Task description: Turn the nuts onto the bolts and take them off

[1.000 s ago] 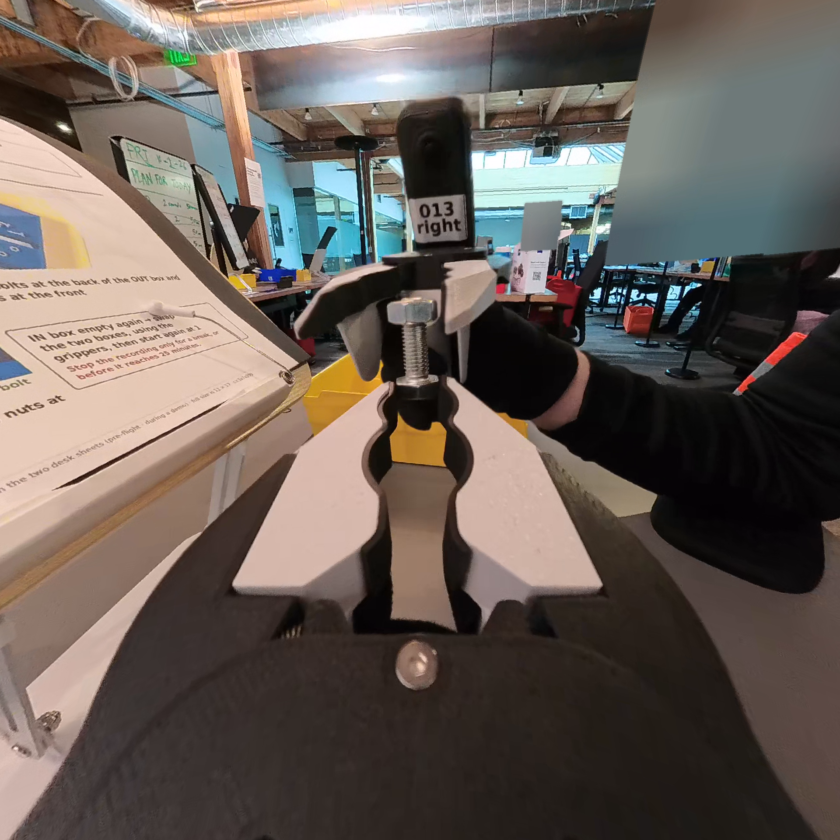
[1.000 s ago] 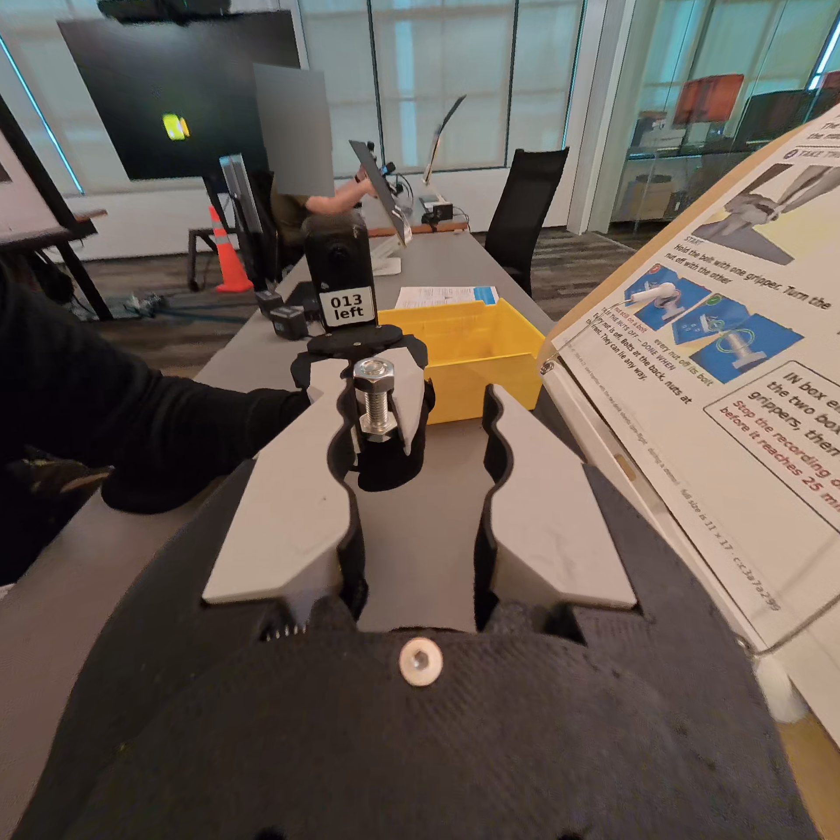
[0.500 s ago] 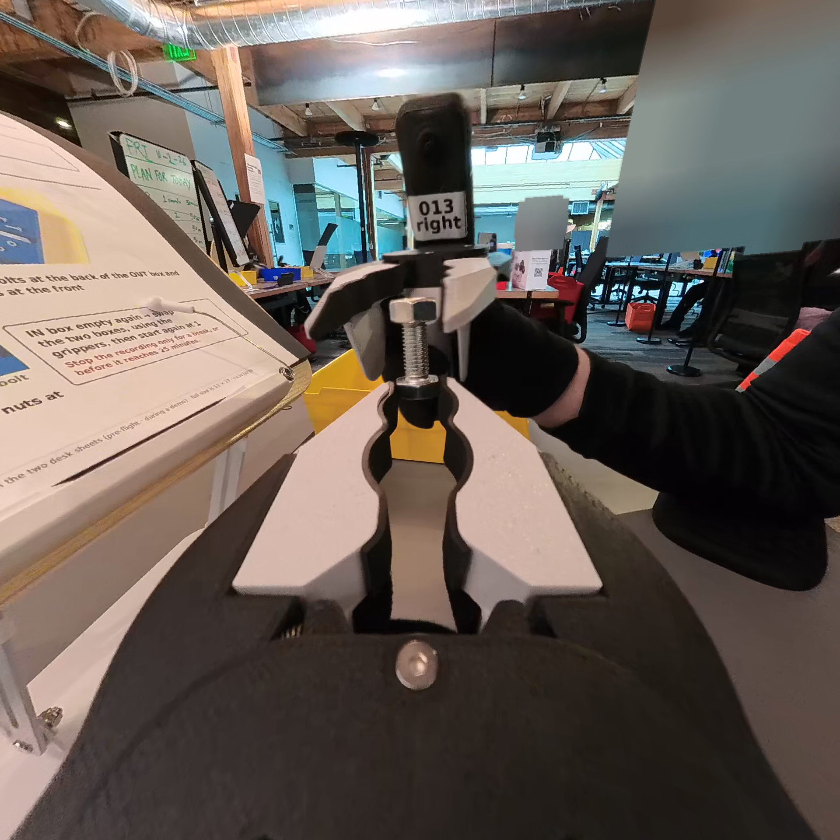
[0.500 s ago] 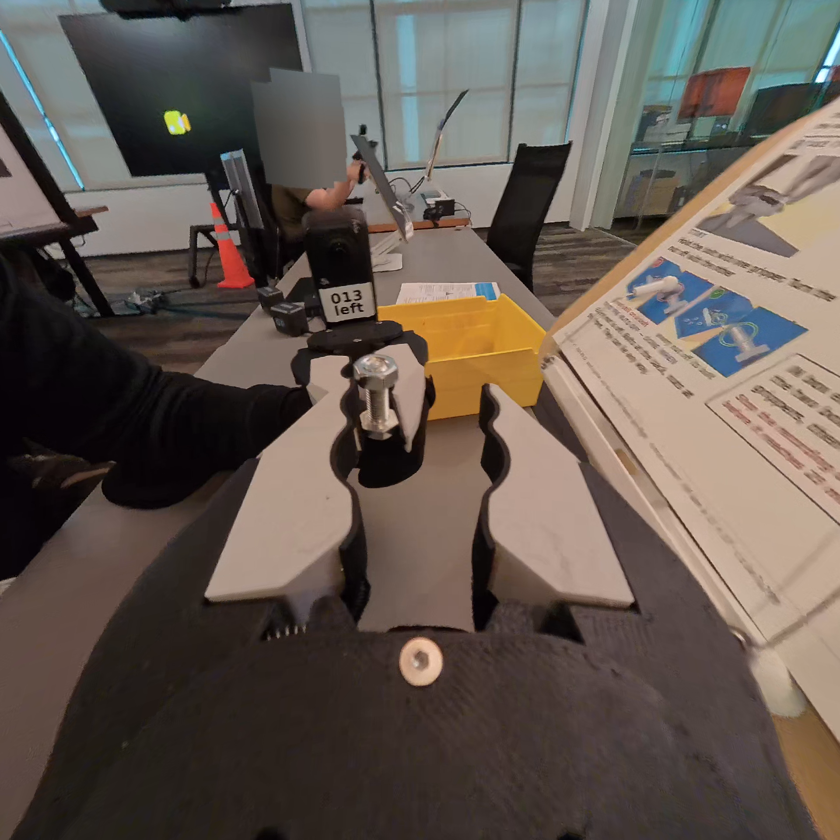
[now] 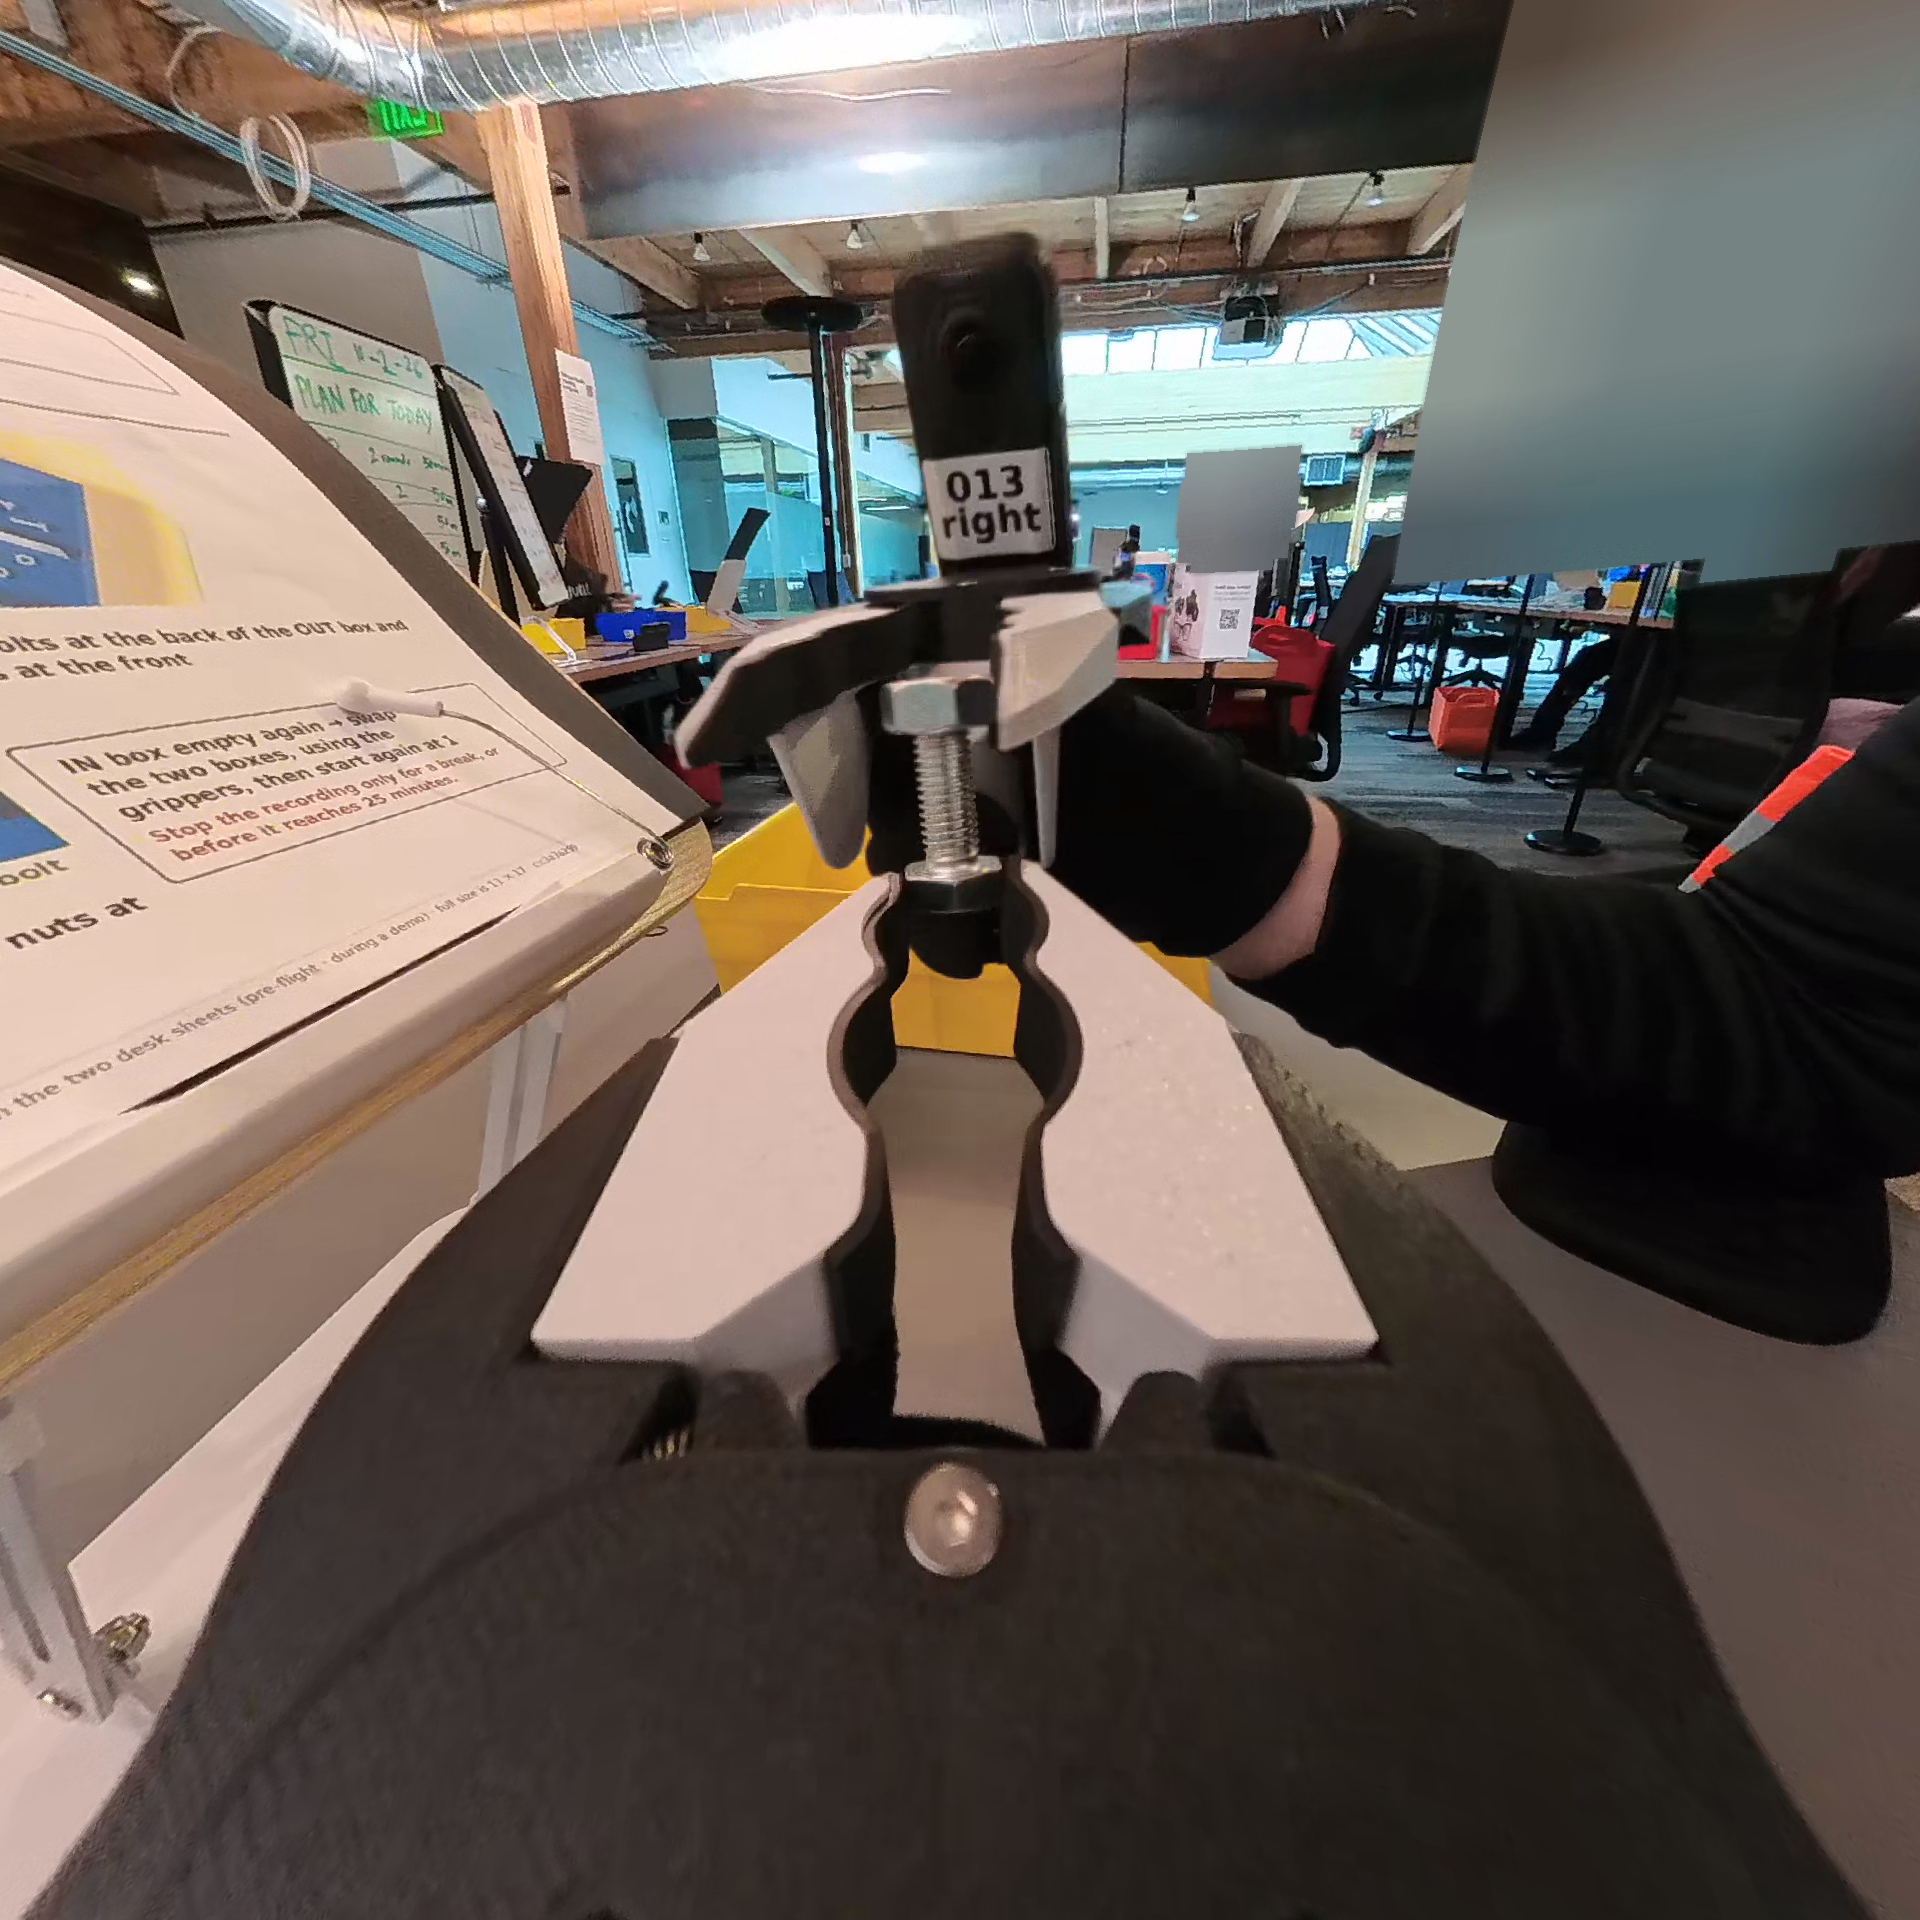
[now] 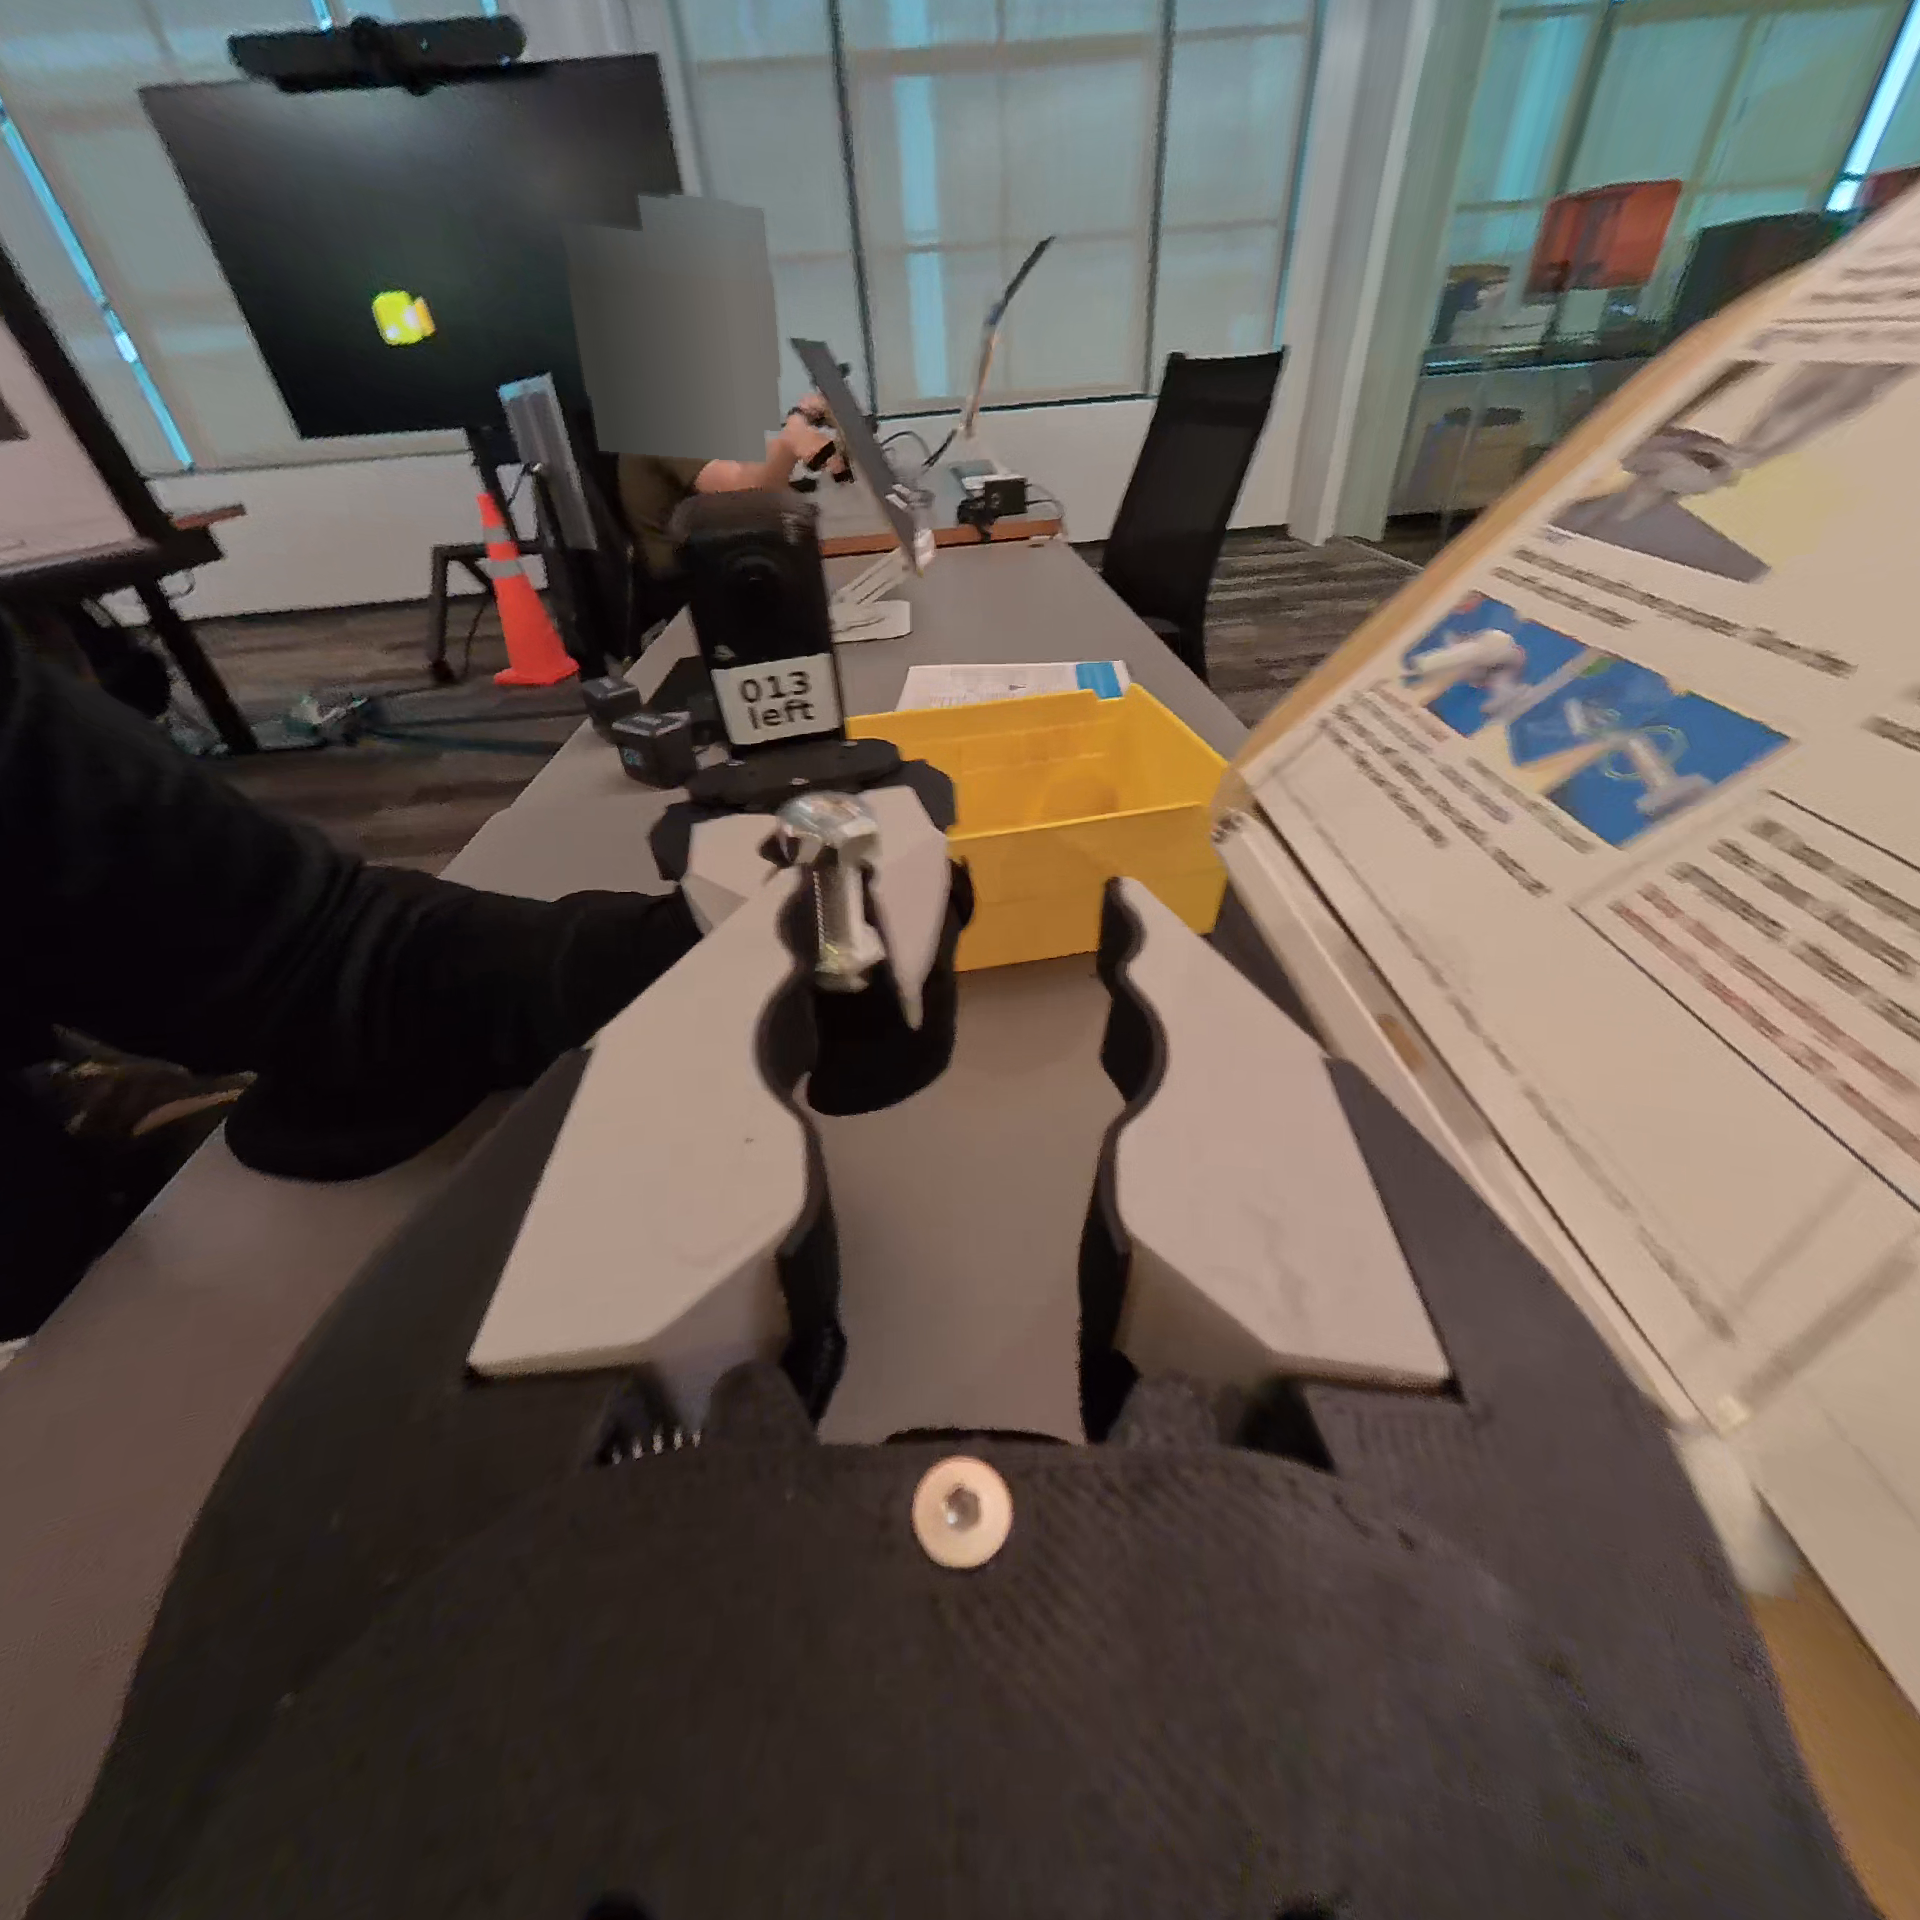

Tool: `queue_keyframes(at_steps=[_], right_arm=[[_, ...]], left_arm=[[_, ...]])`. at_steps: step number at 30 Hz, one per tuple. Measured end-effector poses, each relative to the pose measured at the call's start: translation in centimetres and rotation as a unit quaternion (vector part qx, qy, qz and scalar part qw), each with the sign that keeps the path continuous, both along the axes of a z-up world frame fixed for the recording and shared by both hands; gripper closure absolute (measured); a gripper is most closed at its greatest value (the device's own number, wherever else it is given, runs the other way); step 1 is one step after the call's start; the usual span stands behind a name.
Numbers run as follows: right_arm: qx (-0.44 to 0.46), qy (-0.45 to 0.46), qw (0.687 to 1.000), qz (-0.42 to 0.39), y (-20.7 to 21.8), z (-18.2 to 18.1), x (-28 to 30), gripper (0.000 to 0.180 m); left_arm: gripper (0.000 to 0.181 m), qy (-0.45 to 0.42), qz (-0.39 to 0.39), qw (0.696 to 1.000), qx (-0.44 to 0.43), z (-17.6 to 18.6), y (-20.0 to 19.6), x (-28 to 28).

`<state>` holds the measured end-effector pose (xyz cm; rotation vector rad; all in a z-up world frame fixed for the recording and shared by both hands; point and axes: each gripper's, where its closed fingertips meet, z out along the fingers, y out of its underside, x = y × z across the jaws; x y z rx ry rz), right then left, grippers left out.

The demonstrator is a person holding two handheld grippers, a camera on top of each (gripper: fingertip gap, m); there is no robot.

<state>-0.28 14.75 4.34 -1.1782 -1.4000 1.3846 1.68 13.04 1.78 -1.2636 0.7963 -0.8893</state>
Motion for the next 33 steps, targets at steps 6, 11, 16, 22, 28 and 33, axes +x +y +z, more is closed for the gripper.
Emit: queue_keyframes(at_steps=[6,11,16,22,28,33], right_arm=[[-0.012,0.016,0.999,-0.027,1.9,0.6,1.7,0.131],[0.015,0.004,1.0,0.013,-0.7,0.5,0.4,0.128],[-0.017,0.013,0.999,-0.036,2.0,0.4,1.3,0.14],[0.013,0.018,1.0,0.002,0.2,1.3,1.9,0.128],[0.022,-0.002,1.0,0.006,-0.5,0.3,0.4,0.13],[0.002,0.015,1.0,-0.025,1.6,0.7,1.8,0.135]], left_arm=[[0.165,0.0,-0.002,1.0,0.0,0.0,0.0,0.0],[0.165,0.001,-0.001,1.0,-0.003,-0.2,0.1,0.1],[0.165,0.006,-0.004,1.0,0.008,0.0,-0.3,0.1],[0.165,0.008,-0.002,1.0,0.005,-0.3,-0.1,0.4],[0.165,0.009,-0.002,1.0,0.007,-0.1,-0.2,0.4],[0.165,0.005,0.0,1.0,0.008,0.0,-0.2,0.2]])
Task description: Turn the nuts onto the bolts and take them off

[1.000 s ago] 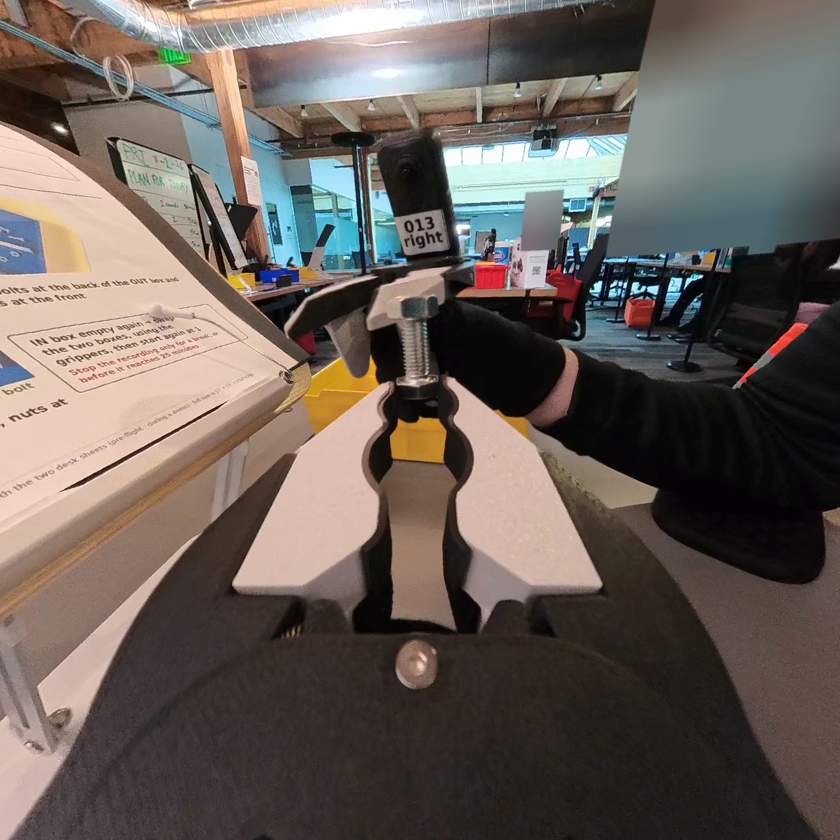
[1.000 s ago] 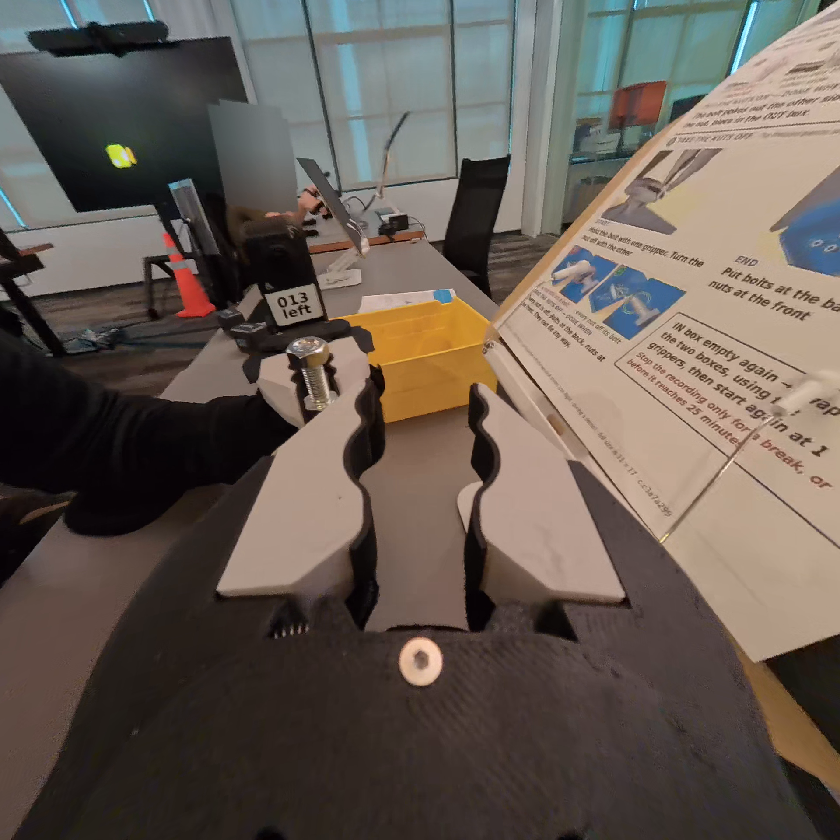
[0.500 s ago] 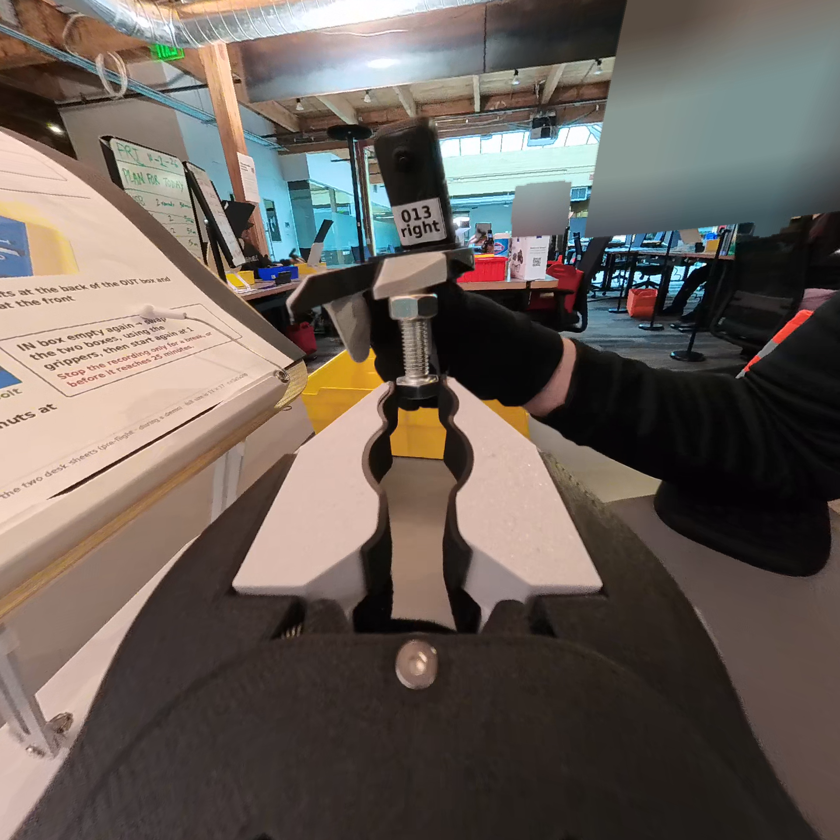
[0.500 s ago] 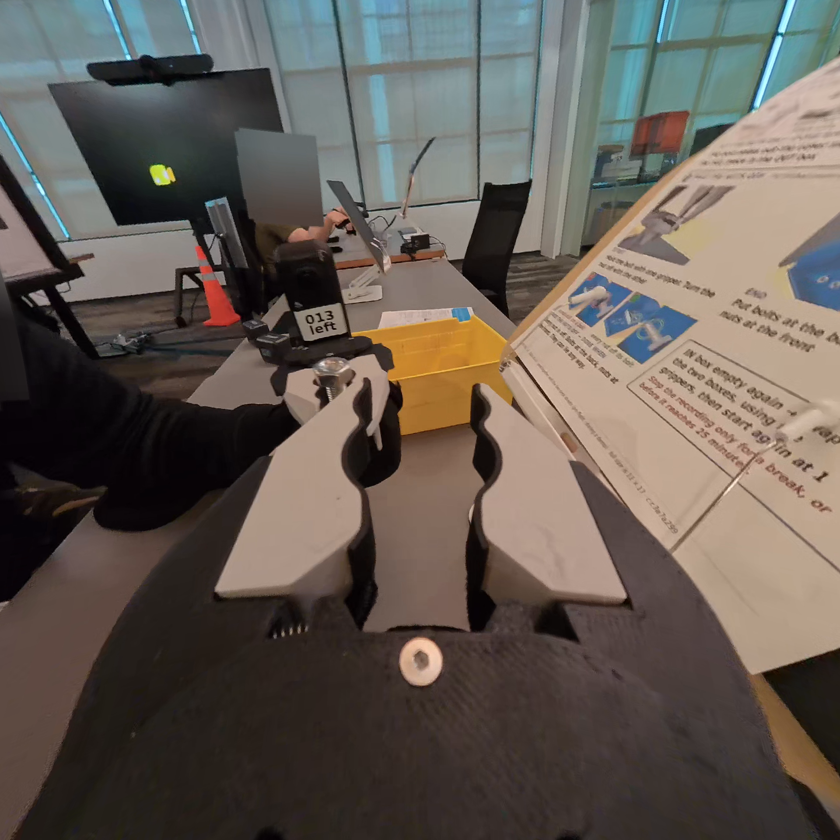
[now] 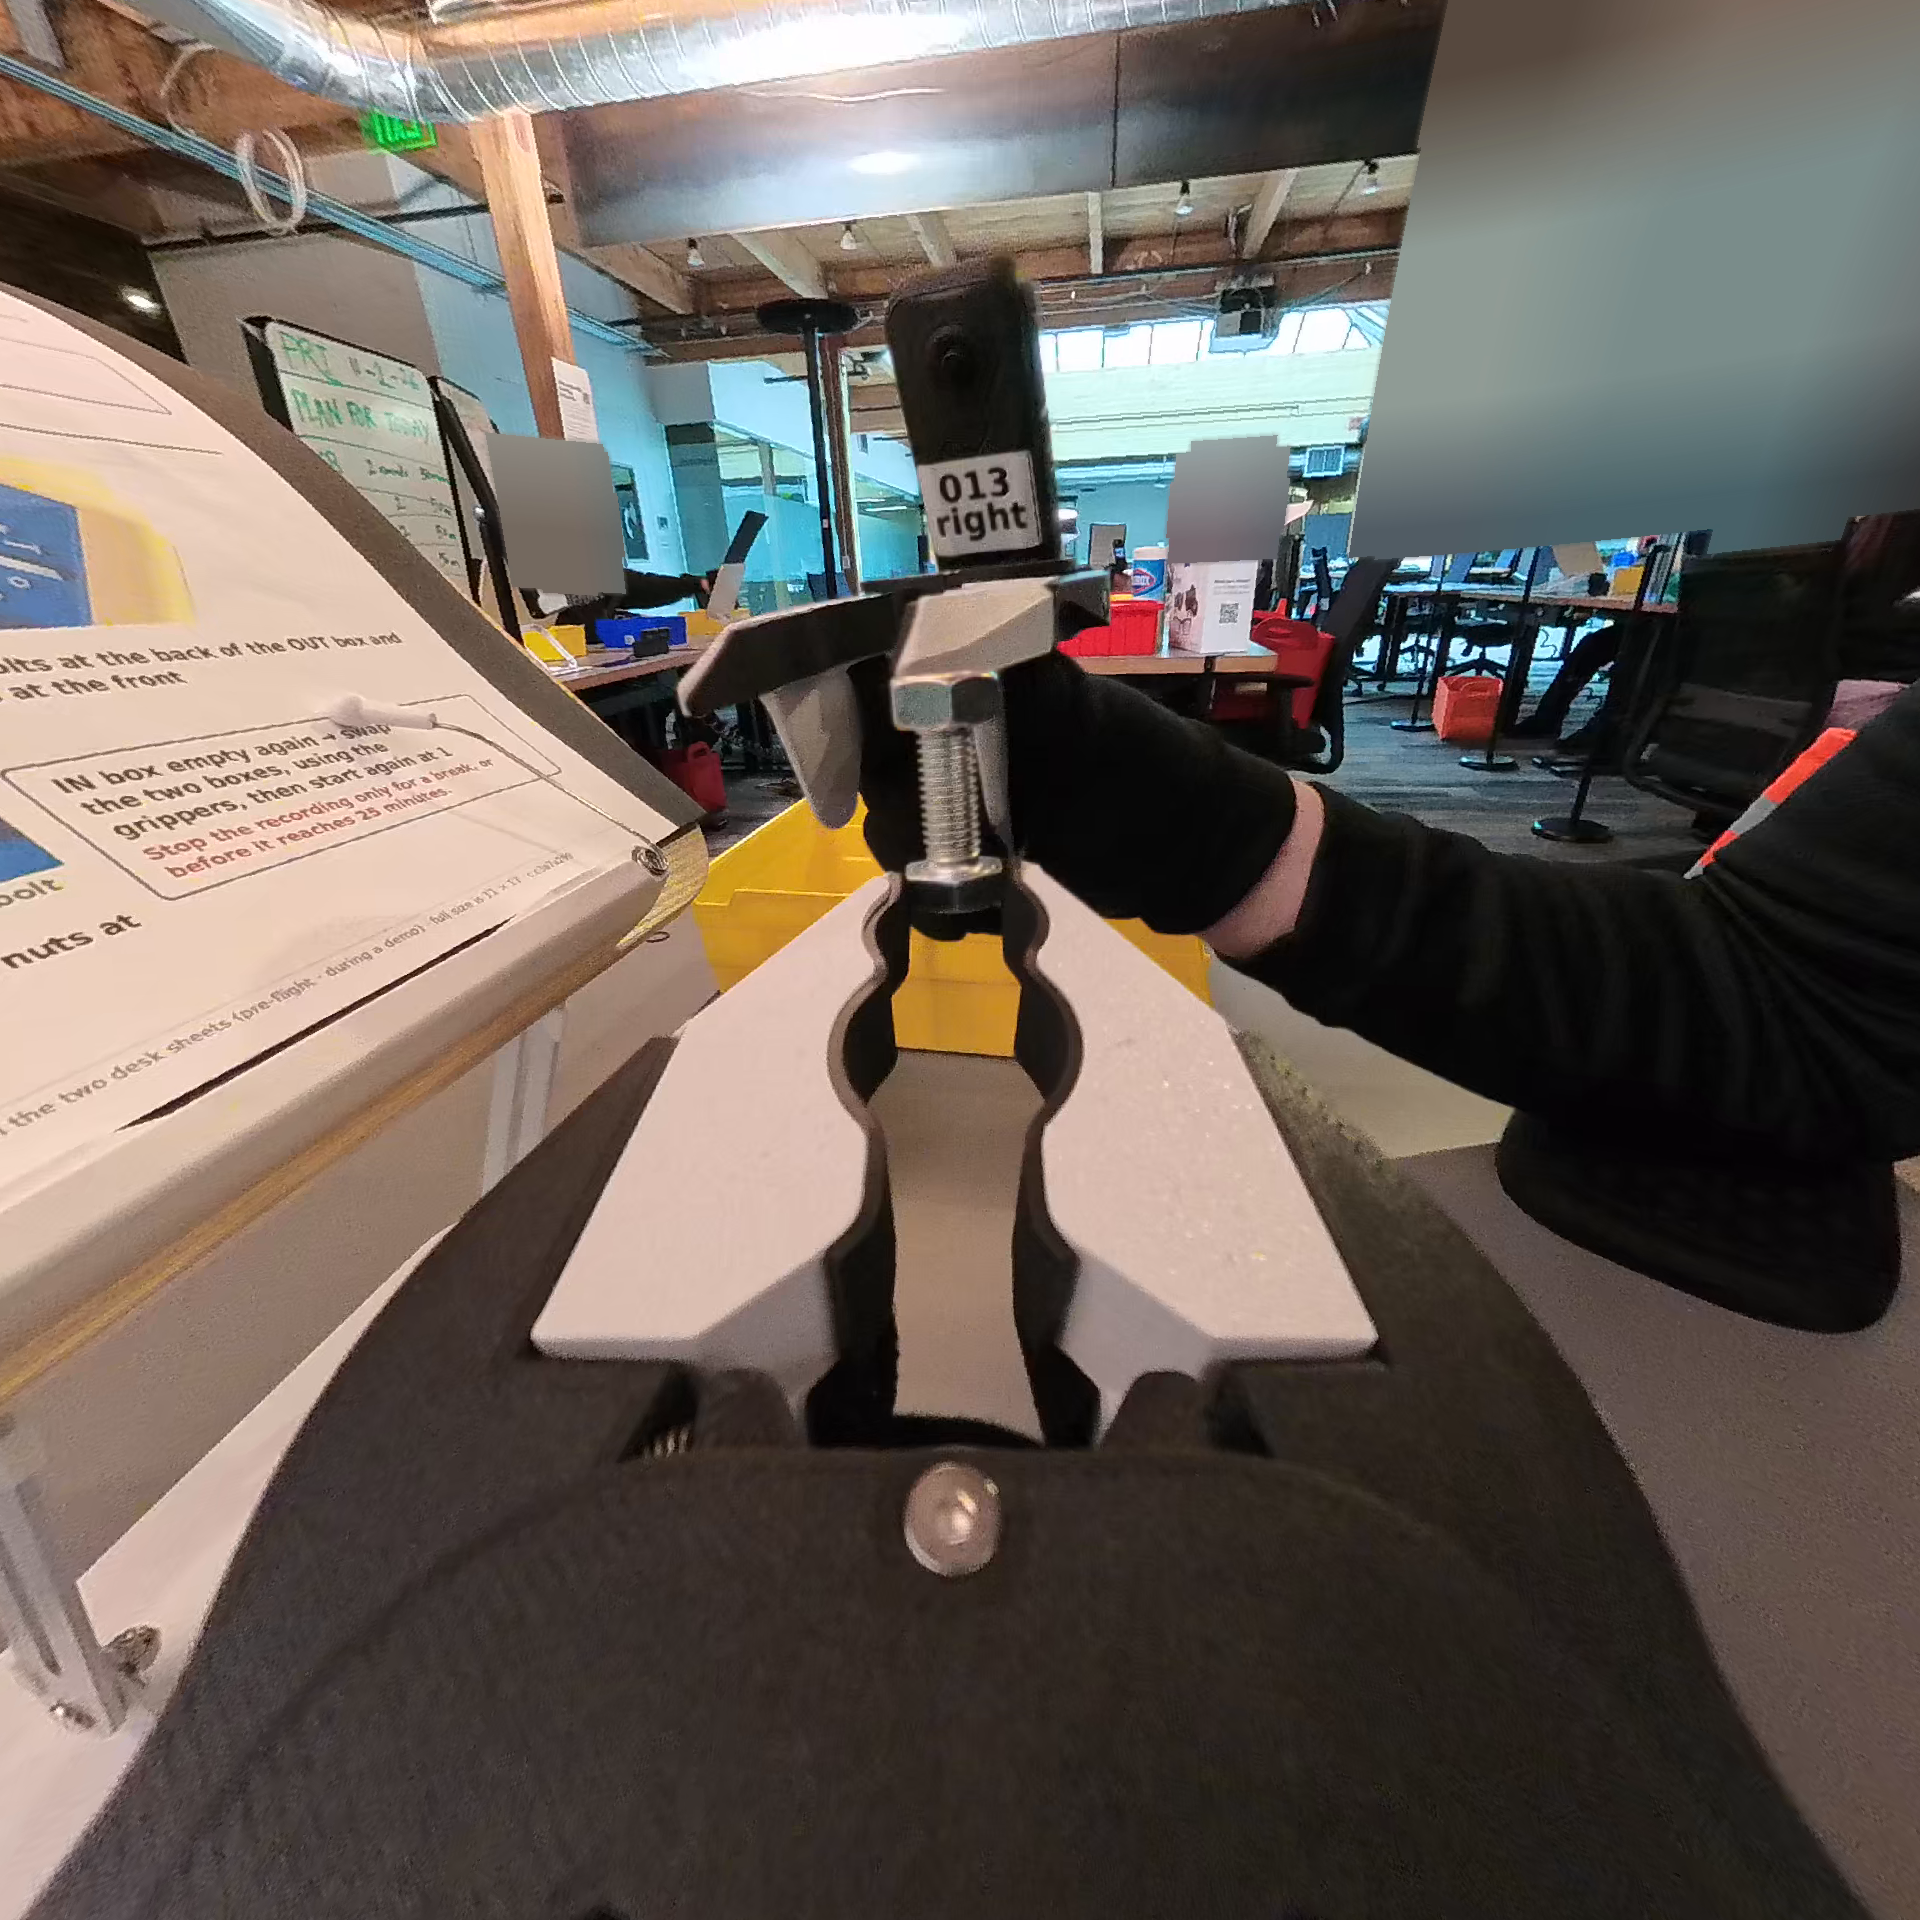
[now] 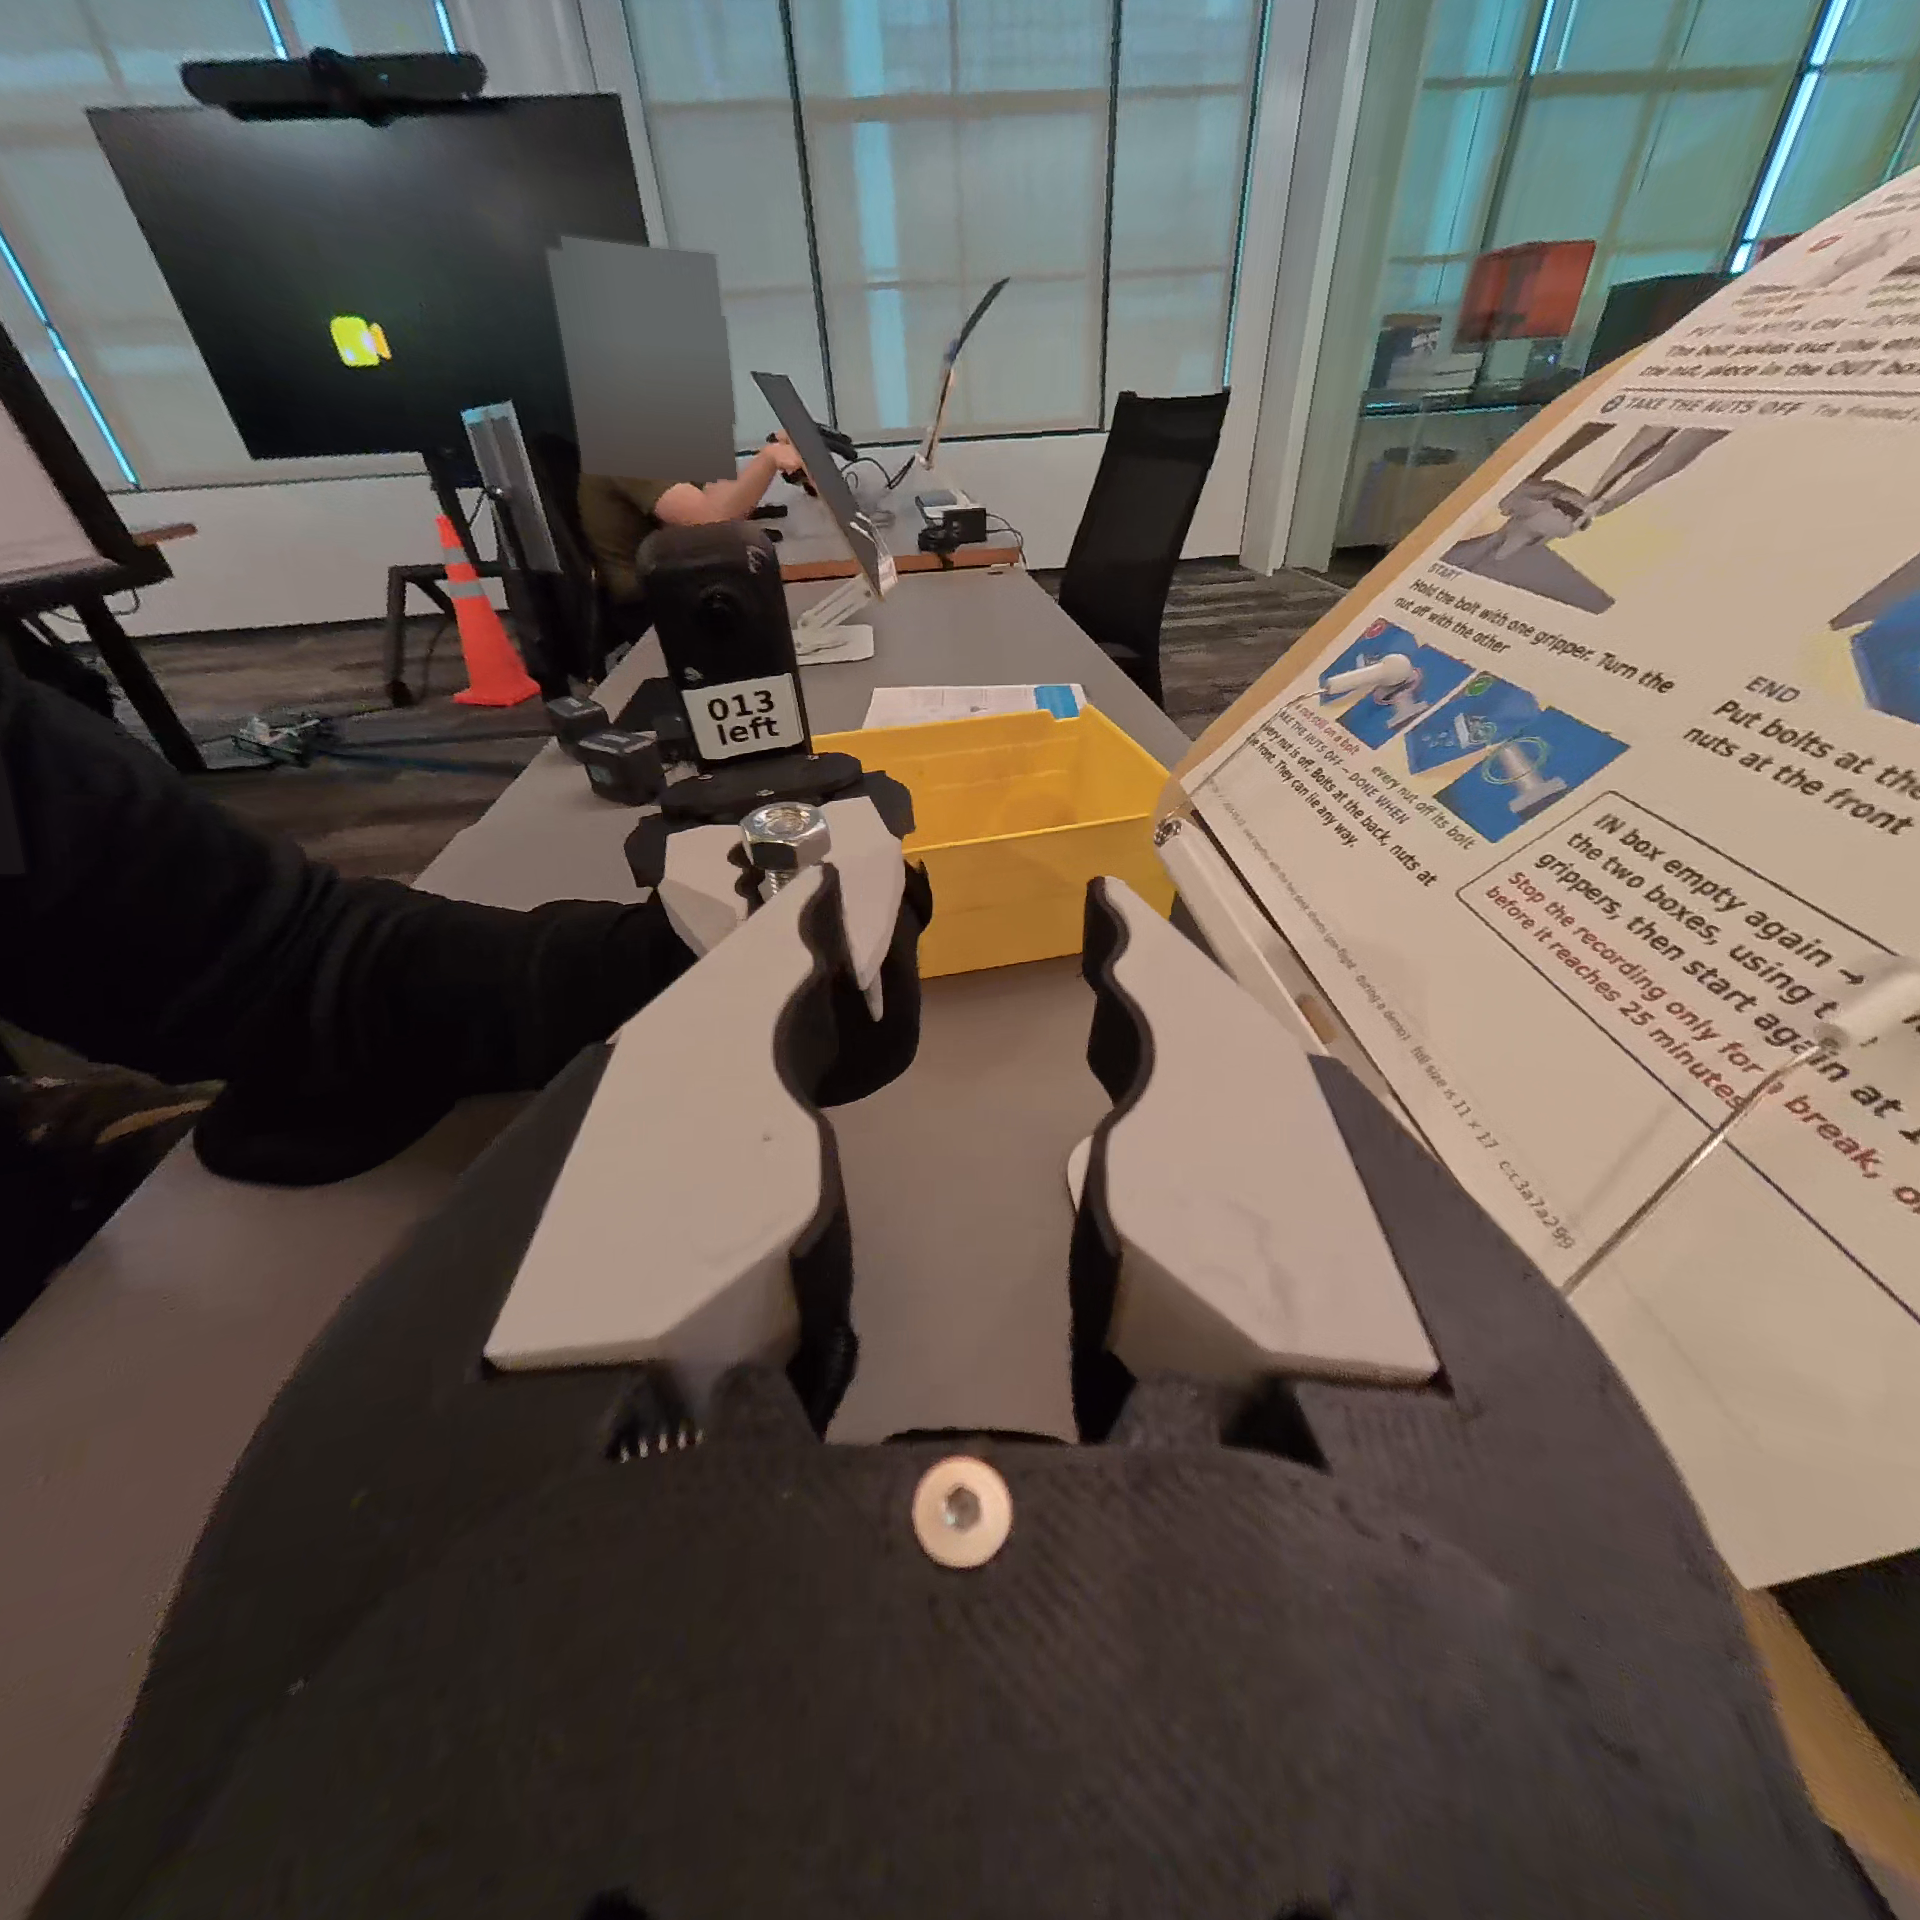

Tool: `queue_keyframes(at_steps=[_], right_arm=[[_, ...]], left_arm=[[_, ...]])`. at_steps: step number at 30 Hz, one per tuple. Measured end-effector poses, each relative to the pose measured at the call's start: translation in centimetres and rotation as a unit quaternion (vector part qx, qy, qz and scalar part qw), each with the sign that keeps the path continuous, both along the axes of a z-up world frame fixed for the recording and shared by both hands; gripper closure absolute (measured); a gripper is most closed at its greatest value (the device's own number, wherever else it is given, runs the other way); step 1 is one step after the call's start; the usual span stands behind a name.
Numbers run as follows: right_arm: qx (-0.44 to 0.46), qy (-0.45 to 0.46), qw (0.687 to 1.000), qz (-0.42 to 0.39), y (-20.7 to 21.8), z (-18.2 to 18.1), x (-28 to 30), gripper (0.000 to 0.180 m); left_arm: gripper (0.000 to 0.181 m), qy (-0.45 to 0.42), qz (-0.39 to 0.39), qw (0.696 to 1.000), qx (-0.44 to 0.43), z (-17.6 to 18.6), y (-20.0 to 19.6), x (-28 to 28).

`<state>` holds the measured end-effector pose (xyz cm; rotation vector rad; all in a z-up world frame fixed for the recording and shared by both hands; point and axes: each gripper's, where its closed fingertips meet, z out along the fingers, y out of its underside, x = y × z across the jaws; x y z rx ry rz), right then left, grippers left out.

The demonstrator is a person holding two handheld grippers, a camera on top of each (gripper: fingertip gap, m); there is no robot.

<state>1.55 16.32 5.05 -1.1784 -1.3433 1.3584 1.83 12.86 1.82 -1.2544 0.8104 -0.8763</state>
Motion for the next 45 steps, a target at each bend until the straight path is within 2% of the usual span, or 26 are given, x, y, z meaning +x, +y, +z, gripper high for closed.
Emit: queue_keyframes(at_steps=[1,6,8,12,20,25,33,37,39,45], right_arm=[[0.005,0.001,1.0,0.005,-0.3,0.1,0.0,0.13],[0.028,-0.011,0.999,0.033,-2.3,0.0,-1.2,0.129],[0.025,-0.016,0.999,0.029,-2.2,-0.3,-1.5,0.127],[0.016,-0.01,1.0,-0.004,-0.4,-0.2,-0.7,0.137],[0.03,-0.007,0.999,0.034,-2.3,0.1,-1.1,0.13],[0.007,0.0,1.0,-0.009,0.0,0.1,-0.5,0.137],[0.031,-0.005,0.999,0.034,-2.3,0.2,-1.1,0.13],[0.013,-0.007,1.0,0.006,-0.7,-0.2,-0.9,0.139],[0.009,-0.012,1.0,-0.005,0.0,-0.4,-0.6,0.136],[0.041,-0.007,0.999,0.033,-2.3,0.1,-0.9,0.13]], left_arm=[[0.165,-0.001,-0.002,1.0,-0.001,0.0,0.0,0.0],[0.165,0.002,-0.001,1.0,-0.003,-0.3,0.1,0.2],[0.165,0.002,-0.001,1.0,-0.002,-0.2,0.0,0.3],[0.165,-0.002,-0.003,1.0,0.001,0.0,-0.1,0.0],[0.165,0.001,-0.002,1.0,-0.003,-0.3,0.0,0.2],[0.165,0.0,-0.003,1.0,-0.001,-0.1,-0.1,0.1],[0.165,-0.002,-0.003,1.0,-0.006,-0.2,0.1,0.2],[0.165,-0.004,-0.005,1.0,-0.004,0.0,-0.1,0.1],[0.165,-0.003,-0.005,1.0,-0.003,0.0,-0.1,0.1],[0.165,-0.002,-0.005,1.0,-0.006,-0.2,0.0,0.3]])
